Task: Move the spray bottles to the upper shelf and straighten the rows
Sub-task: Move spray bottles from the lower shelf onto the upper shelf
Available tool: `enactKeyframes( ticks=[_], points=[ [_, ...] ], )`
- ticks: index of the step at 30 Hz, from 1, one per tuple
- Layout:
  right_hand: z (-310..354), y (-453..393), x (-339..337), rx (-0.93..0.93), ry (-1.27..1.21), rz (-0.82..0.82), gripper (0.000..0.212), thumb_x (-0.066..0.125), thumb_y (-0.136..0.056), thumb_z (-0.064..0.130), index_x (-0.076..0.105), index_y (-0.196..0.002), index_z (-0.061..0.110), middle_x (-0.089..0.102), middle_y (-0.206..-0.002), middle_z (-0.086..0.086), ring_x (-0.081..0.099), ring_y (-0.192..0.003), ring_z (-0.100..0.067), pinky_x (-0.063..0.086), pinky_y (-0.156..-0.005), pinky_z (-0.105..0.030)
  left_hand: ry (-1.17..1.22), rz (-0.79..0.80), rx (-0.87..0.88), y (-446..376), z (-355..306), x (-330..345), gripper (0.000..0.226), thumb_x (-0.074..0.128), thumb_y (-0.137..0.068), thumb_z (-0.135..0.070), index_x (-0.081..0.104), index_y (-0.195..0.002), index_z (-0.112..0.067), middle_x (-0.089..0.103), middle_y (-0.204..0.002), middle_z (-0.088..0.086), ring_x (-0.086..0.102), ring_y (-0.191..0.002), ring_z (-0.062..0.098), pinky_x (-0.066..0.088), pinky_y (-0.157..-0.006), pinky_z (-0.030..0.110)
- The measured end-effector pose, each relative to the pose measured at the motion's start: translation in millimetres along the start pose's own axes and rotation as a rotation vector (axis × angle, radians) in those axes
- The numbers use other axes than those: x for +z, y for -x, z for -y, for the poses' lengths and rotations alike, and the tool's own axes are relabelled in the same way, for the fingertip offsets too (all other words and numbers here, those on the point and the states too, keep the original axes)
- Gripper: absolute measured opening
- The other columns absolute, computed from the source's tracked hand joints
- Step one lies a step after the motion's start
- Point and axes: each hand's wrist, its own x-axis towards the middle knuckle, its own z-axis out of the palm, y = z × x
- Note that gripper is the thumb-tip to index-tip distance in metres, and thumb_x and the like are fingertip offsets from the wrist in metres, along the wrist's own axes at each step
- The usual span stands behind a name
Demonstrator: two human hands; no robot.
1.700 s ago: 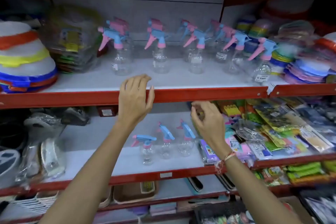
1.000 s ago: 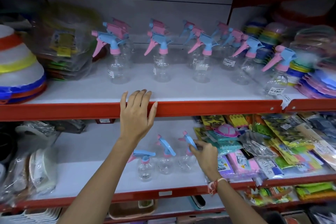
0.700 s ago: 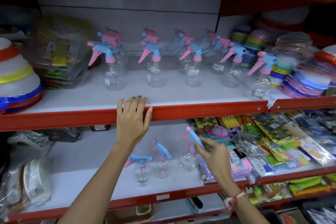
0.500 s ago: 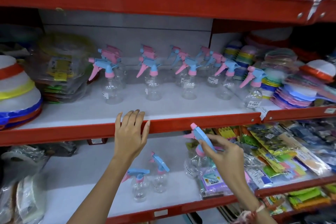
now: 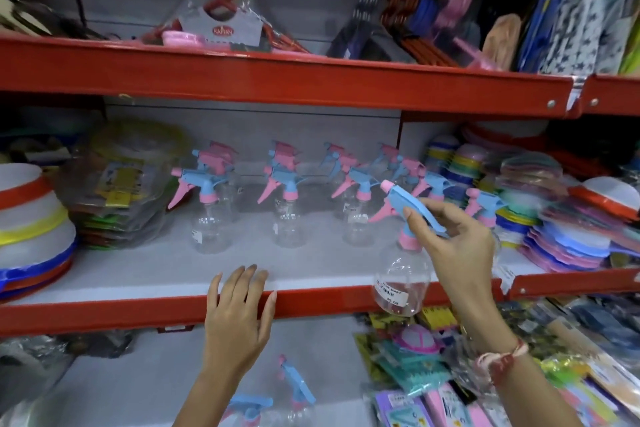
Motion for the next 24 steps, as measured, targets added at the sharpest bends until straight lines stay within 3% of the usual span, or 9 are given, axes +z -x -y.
enactKeyframes(
  ticks=[4, 10, 14, 19, 24],
  points=[
    [-8, -28, 9, -0.018, -0.063, -0.019, 0.013, 0.072, -0.084, 0.018, 0.071, -0.097, 0.02, 0.072, -0.083, 0.01, 0.065, -0.069, 0.008, 0.049, -0.062, -0.008, 0.002, -0.045, -0.017, 1, -2, 4, 0.048, 0.034, -0.098, -0.04, 0.067, -0.117, -0.011, 0.068, -0.121, 0.008, 0.06, -0.117, 0.027, 0.032, -0.11, 0.048],
    [-47, -49, 24, 0.033, -0.018, 0.009, 0.015, 0.069, -0.086, 0.025, 0.073, -0.098, 0.017, 0.072, -0.082, 0.006, 0.063, -0.071, -0.004, 0.051, -0.065, -0.021, -0.028, -0.084, 0.004, 0, 0, 8, 0.046, 0.038, -0.097, -0.039, 0.067, -0.119, -0.011, 0.067, -0.123, 0.008, 0.058, -0.119, 0.026, 0.036, -0.108, 0.049],
    [-68, -51, 35, 0.049, 0.012, 0.024, 0.016, 0.069, -0.087, 0.02, 0.072, -0.102, 0.016, 0.072, -0.085, 0.002, 0.062, -0.07, 0.005, 0.046, -0.061, -0.006, -0.034, -0.098, 0.01, -1, 2, 10, 0.046, 0.038, -0.096, -0.039, 0.067, -0.119, -0.011, 0.067, -0.124, 0.009, 0.058, -0.119, 0.025, 0.035, -0.108, 0.049],
    [-81, -53, 39, 0.052, 0.078, 0.038, 0.021, 0.066, -0.088, 0.023, 0.071, -0.104, 0.011, 0.071, -0.085, -0.001, 0.061, -0.069, 0.013, 0.044, -0.059, -0.004, -0.05, -0.089, 0.01, -3, 3, 12, 0.047, 0.038, -0.097, -0.039, 0.067, -0.119, -0.011, 0.067, -0.124, 0.009, 0.058, -0.119, 0.026, 0.036, -0.109, 0.05],
    [-85, -53, 40, 0.078, 0.004, 0.088, 0.023, 0.068, -0.087, 0.025, 0.066, -0.109, 0.023, 0.073, -0.096, 0.001, 0.067, -0.076, -0.003, 0.05, -0.066, -0.011, -0.046, -0.086, 0.011, -3, 2, 11, 0.045, 0.039, -0.096, -0.039, 0.067, -0.119, -0.011, 0.067, -0.124, 0.008, 0.057, -0.12, 0.025, 0.035, -0.11, 0.05]
  ],
)
